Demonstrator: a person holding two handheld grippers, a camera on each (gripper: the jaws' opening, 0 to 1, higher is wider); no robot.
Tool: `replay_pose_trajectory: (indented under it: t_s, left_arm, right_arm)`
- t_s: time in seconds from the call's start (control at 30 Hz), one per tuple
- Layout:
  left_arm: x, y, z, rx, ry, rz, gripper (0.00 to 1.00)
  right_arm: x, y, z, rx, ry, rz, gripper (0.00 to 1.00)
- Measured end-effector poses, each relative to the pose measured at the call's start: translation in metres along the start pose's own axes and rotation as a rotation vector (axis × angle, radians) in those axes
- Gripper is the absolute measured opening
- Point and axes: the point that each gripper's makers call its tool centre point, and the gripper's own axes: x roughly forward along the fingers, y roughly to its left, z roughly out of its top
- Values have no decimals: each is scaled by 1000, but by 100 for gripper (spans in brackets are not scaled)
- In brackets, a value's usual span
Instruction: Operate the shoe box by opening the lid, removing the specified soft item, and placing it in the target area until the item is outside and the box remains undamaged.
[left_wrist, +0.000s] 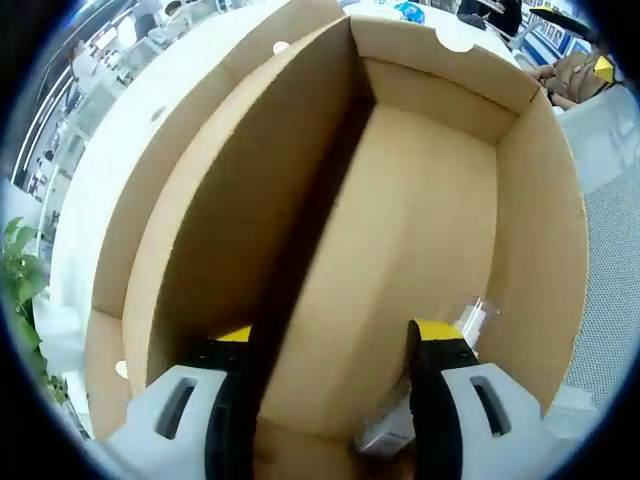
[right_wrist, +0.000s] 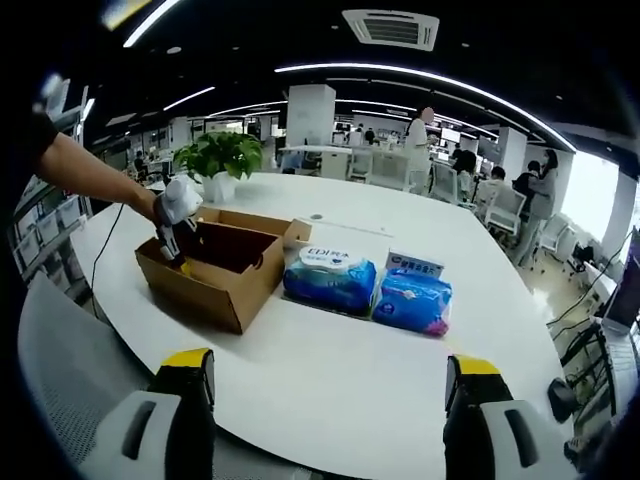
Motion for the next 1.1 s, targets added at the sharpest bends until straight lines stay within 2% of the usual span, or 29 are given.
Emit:
replay_pose_trajectory:
  t_s: [0.33, 0.63, 1.1]
  left_arm:
    - [-3, 6, -2, 2, 2, 7, 55]
    - [-15, 8, -1, 14, -1, -28, 56]
    - [-43, 5, 3, 148, 1, -97, 59]
  right_arm:
    - [0, 1, 1, -4, -3, 2, 95]
    - [1, 0, -1, 1, -2, 1, 95]
    - [3, 3, -2, 7, -3, 12, 94]
